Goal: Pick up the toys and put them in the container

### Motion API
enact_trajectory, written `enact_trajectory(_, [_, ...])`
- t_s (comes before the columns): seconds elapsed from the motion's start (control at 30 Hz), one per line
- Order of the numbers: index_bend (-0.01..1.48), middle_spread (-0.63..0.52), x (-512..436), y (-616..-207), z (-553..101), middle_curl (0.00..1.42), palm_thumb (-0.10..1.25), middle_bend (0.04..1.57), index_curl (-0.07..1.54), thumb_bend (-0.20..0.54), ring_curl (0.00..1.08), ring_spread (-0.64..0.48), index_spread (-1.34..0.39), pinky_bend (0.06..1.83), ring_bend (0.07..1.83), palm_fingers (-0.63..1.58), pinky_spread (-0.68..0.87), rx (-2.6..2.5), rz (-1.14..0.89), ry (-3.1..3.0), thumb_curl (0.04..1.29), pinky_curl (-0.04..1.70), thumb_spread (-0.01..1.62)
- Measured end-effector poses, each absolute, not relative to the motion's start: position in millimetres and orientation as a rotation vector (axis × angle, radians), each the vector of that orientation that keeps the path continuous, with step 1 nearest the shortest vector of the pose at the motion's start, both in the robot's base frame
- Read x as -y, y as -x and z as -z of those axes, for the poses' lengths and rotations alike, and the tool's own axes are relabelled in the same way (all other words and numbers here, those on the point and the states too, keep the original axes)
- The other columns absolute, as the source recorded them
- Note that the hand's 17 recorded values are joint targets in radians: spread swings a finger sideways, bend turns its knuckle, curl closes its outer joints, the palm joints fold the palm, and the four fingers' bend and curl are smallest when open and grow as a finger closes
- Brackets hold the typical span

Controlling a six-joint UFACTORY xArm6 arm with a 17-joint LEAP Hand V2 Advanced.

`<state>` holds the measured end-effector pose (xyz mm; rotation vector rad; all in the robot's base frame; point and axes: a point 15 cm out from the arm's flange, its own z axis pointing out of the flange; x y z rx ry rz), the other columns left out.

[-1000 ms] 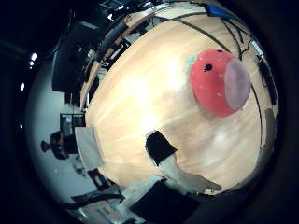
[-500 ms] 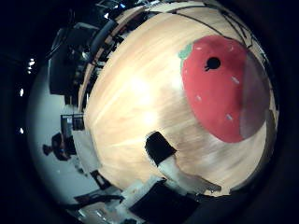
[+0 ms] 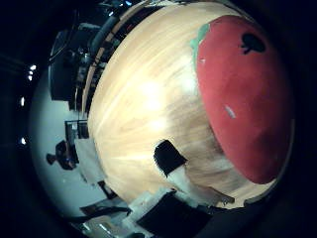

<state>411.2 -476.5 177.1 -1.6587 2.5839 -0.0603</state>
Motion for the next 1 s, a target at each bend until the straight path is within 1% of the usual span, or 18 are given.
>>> enact_trajectory(0.13, [0.11, -0.04, 476, -410, -168, 0.34, 0.27, 0.18, 0.23, -0.027, 0.28, -0.07, -0.40, 0.77, 0.62, 0.29, 0.18, -2.586, 0.040, 1.658, 0.29, 0.30, 1.01])
enact_trajectory(0.17, [0.11, -0.04, 475, -409, -164, 0.34, 0.27, 0.18, 0.23, -0.027, 0.29, -0.08, -0.41, 0.78, 0.63, 0.29, 0.16, -2.587, 0.027, 1.658, 0.29, 0.30, 1.01])
enact_trajectory(0.33, [0.04, -0.11, 473, -409, -158, 0.35, 0.29, 0.21, 0.15, -0.024, 0.37, -0.24, -0.41, 1.18, 0.91, 0.47, -0.19, -2.587, 0.008, 1.660, 0.29, 0.40, 1.02])
enact_trajectory(0.4, [0.04, -0.16, 473, -409, -156, 0.36, 0.32, 0.25, 0.12, -0.010, 0.40, -0.29, -0.41, 1.29, 0.99, 0.50, -0.30, -2.588, 0.003, 1.659, 0.29, 0.44, 1.03])
enact_trajectory(0.47, [0.04, -0.19, 472, -409, -155, 0.38, 0.35, 0.31, 0.11, -0.006, 0.42, -0.32, -0.41, 1.36, 1.06, 0.55, -0.35, -2.587, -0.002, 1.659, 0.30, 0.47, 1.05])
enact_trajectory(0.5, [0.03, -0.21, 471, -409, -155, 0.39, 0.36, 0.33, 0.10, -0.005, 0.43, -0.33, -0.41, 1.37, 1.09, 0.56, -0.37, -2.587, -0.002, 1.659, 0.30, 0.47, 1.06])
enact_trajectory(0.57, [0.04, -0.25, 470, -410, -154, 0.42, 0.43, 0.41, 0.08, 0.010, 0.46, -0.36, -0.41, 1.43, 1.15, 0.60, -0.41, -2.586, -0.009, 1.661, 0.31, 0.49, 1.08])
enact_trajectory(0.7, [0.09, -0.34, 469, -409, -151, 0.50, 0.61, 0.57, 0.07, 0.061, 0.51, -0.38, -0.42, 1.49, 1.26, 0.69, -0.43, -2.587, -0.018, 1.658, 0.33, 0.52, 1.15])
enact_trajectory(0.77, [0.13, -0.38, 468, -410, -151, 0.53, 0.69, 0.63, 0.07, 0.090, 0.51, -0.38, -0.43, 1.49, 1.28, 0.76, -0.42, -2.586, -0.021, 1.660, 0.35, 0.52, 1.17])
enact_trajectory(0.8, [0.14, -0.38, 468, -409, -151, 0.54, 0.71, 0.64, 0.07, 0.092, 0.52, -0.38, -0.43, 1.49, 1.28, 0.78, -0.42, -2.587, -0.023, 1.659, 0.35, 0.52, 1.17])
enact_trajectory(0.83, [0.17, -0.40, 467, -409, -150, 0.56, 0.78, 0.67, 0.09, 0.115, 0.52, -0.37, -0.44, 1.49, 1.27, 0.87, -0.41, -2.587, -0.029, 1.660, 0.36, 0.52, 1.17])
enact_trajectory(0.9, [0.18, -0.41, 466, -408, -150, 0.57, 0.82, 0.69, 0.09, 0.130, 0.51, -0.36, -0.45, 1.47, 1.26, 0.91, -0.41, -2.587, -0.037, 1.661, 0.37, 0.52, 1.18])
enact_trajectory(0.93, [0.20, -0.43, 466, -408, -150, 0.58, 0.88, 0.70, 0.11, 0.147, 0.51, -0.36, -0.47, 1.45, 1.25, 0.96, -0.40, -2.587, -0.042, 1.661, 0.38, 0.51, 1.17])
enact_trajectory(1.0, [0.22, -0.44, 466, -405, -151, 0.59, 0.93, 0.71, 0.14, 0.157, 0.51, -0.35, -0.48, 1.42, 1.23, 1.03, -0.39, -2.586, -0.049, 1.662, 0.39, 0.51, 1.17])
